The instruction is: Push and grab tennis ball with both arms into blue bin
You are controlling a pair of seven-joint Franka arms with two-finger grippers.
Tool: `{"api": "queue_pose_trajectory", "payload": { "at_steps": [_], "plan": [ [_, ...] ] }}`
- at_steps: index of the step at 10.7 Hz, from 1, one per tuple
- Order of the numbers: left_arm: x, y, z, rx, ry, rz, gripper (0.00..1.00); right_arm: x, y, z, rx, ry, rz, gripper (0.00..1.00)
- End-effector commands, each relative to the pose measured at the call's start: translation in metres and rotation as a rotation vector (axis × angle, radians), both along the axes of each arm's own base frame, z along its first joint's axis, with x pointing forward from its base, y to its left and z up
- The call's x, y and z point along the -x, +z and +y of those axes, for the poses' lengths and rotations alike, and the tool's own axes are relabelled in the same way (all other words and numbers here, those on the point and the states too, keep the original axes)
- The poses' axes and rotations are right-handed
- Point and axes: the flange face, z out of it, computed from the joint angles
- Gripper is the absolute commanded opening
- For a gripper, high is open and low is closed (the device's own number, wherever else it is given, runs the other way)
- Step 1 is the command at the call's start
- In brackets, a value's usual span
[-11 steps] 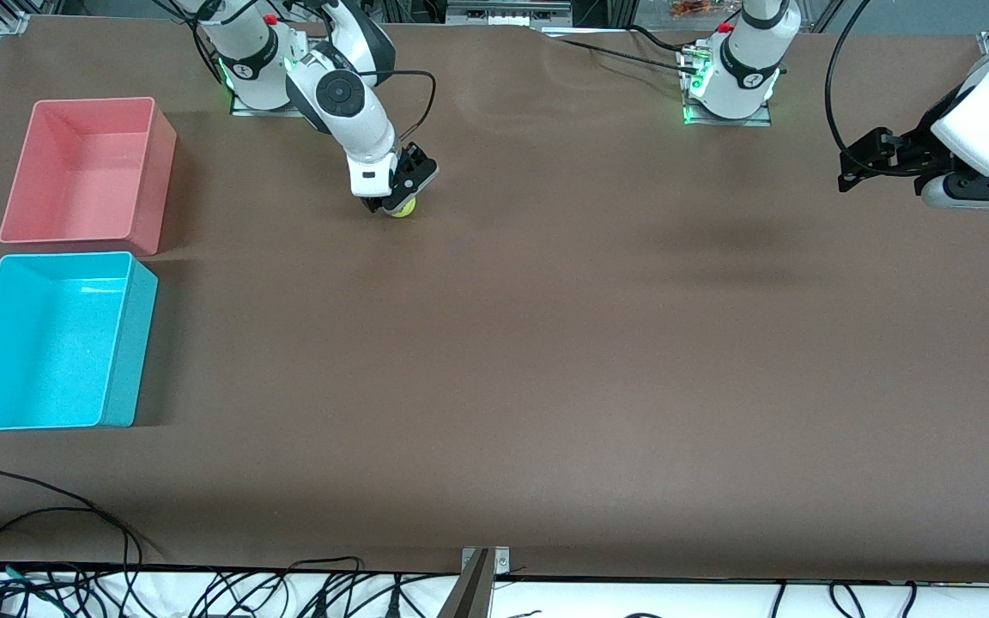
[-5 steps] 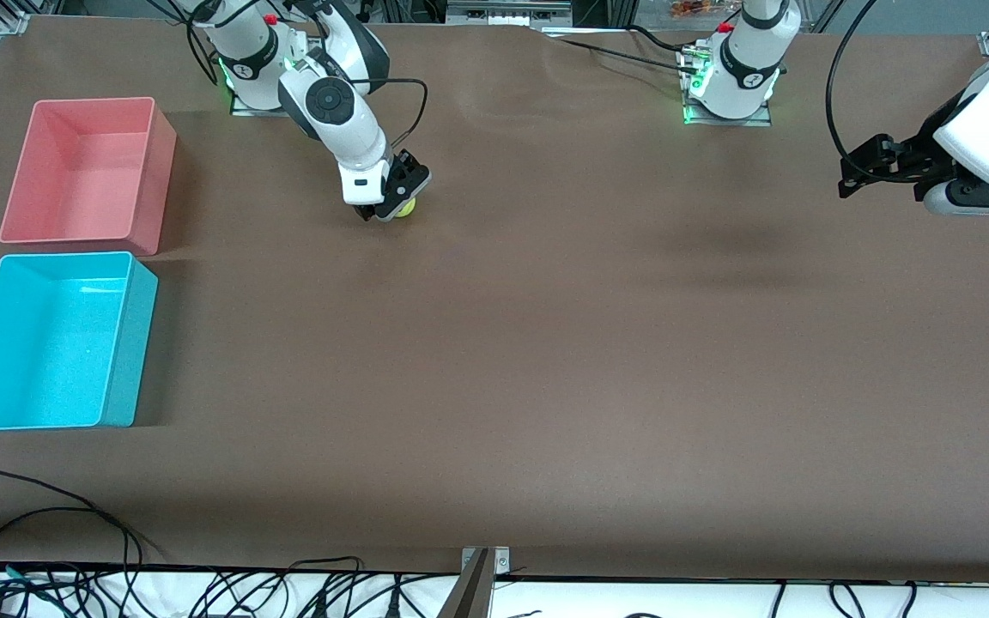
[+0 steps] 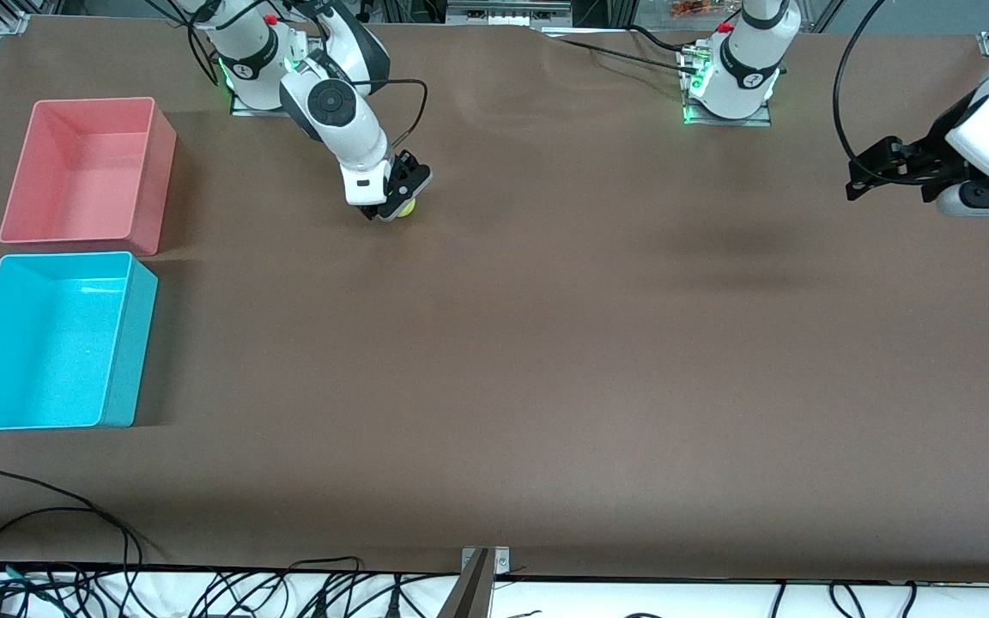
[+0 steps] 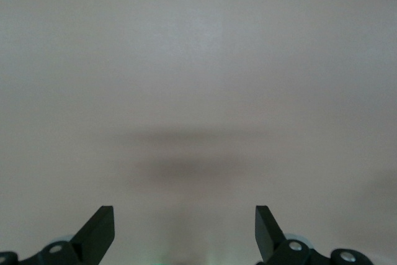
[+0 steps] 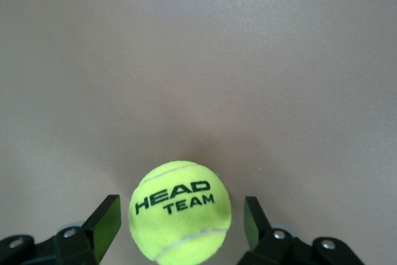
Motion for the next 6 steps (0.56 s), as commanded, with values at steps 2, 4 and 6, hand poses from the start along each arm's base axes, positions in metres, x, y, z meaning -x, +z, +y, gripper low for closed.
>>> {"api": "queue_pose_trajectory", "payload": {
  "at_steps": [2,4,6],
  "plan": [
    [-0.006,0.006,0.025,0.018,0.057,-0.012,1.0,0.012,-0.012,0.015,-0.029,0.047,-0.002,0.63],
    [-0.005,0.007,0.027,0.017,0.059,-0.015,1.0,0.014,-0.014,0.02,-0.043,0.054,-0.01,0.5],
    [-0.006,0.016,0.028,0.018,0.052,-0.032,1.0,-0.003,0.013,0.029,-0.062,0.054,-0.069,0.48]
  ]
}}
